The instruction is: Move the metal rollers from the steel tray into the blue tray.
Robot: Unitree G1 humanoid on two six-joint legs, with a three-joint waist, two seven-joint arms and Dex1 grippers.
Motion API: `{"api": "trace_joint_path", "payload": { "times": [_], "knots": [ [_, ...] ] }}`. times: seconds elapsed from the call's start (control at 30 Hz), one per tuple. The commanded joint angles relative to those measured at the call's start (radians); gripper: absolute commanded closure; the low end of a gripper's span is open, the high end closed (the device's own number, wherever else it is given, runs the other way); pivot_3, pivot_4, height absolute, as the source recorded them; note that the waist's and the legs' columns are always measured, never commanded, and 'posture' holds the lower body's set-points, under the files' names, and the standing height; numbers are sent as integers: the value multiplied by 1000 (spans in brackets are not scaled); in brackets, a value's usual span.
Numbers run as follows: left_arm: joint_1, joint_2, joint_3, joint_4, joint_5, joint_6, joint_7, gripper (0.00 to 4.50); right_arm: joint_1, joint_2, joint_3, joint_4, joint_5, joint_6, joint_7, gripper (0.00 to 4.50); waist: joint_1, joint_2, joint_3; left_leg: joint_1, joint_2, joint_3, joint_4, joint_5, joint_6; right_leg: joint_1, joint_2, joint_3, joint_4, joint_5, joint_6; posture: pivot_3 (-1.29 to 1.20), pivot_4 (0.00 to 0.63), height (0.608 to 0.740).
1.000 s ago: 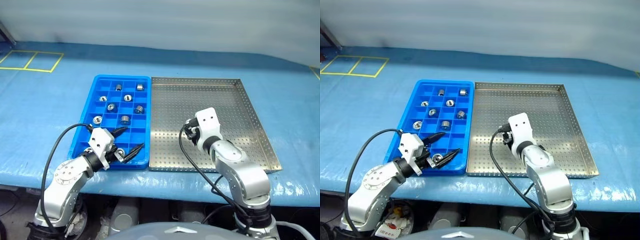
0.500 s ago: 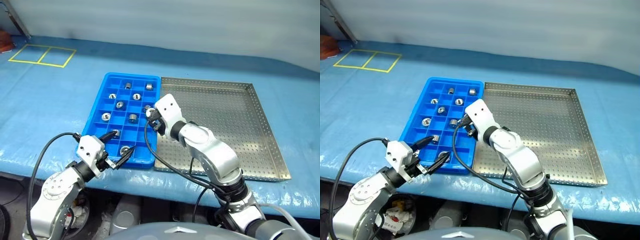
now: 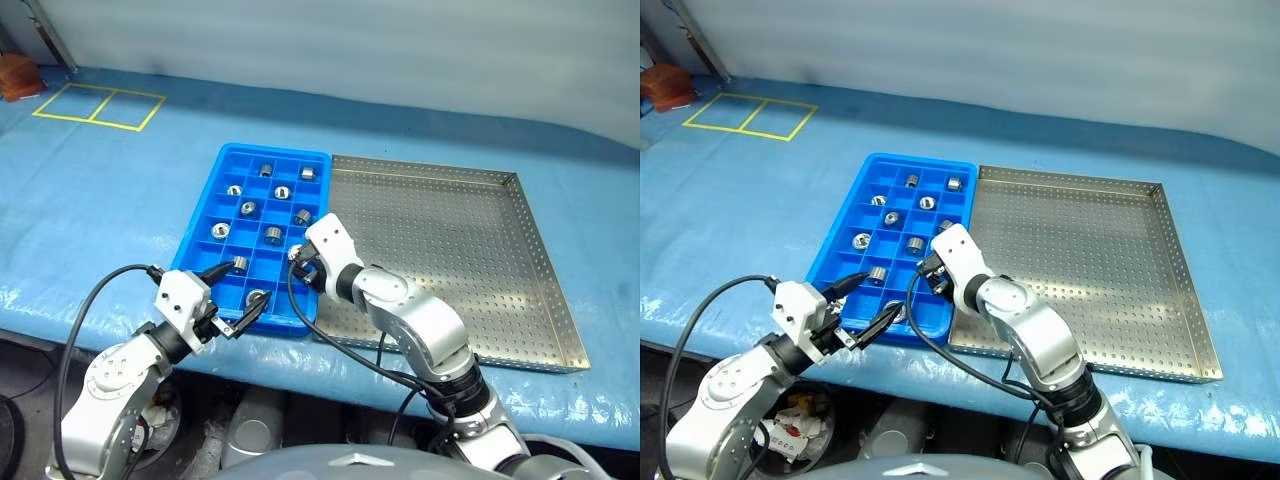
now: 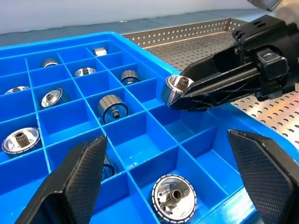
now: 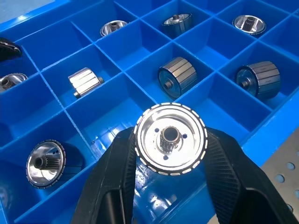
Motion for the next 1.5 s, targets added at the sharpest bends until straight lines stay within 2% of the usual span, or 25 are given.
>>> {"api": "trace_joint_path", "payload": {
  "times": [0.03, 0.23, 0.27, 0.5, 0.9, 1.23, 1.5],
  "knots": [
    [-18, 7, -10, -20, -13, 0, -13, 0, 33, 9, 3, 8, 22, 31, -1, 2052, -2, -1, 0, 0, 0, 0, 0, 0, 0, 0, 0, 0, 0, 0, 0, 383, 150, 740],
    [-44, 14, -19, -2, -19, 6, -33, 0, 42, 8, -27, -24, 23, 35, -21, 168, -6, -1, 0, 1, 0, 0, 0, 0, 0, 0, 0, 0, 0, 0, 0, 349, 150, 740],
    [-51, 14, -21, 2, -19, 8, -38, 0, 44, 6, -35, -34, 24, 37, -25, 25, -6, -1, 0, 1, 1, 0, 0, 0, 0, 0, 0, 0, 0, 0, 0, 342, 150, 740],
    [-108, 15, -47, 41, -11, 17, -65, 0, 102, -52, -83, -158, 58, -53, 16, 25, -19, -1, 0, -1, 1, -1, 0, 0, 0, -1, -3, -2, -2, 0, 0, 285, 150, 740],
    [-328, -12, -140, 203, 47, 0, -82, 0, 281, -197, -181, -347, 70, -124, 24, 25, -110, -1, 0, -1, -1, -1, 1, 0, 0, 1, 0, -1, 0, 0, 0, 107, 150, 740],
    [-480, -108, -218, 332, 140, -41, -25, 0, 451, -197, -303, -425, 5, -197, -90, 25, -151, -2, 0, -1, -2, 0, 2, 0, 1, 1, 1, 0, 1, 0, 1, 45, 150, 740],
    [-500, -219, -250, 381, 175, -70, 39, 0, 563, -167, -352, -447, -2, -257, -126, 25, -164, -2, 0, 0, -2, 1, 5, 0, 1, 2, 1, 5, 1, 2, 4, 33, 150, 740]
  ]
}}
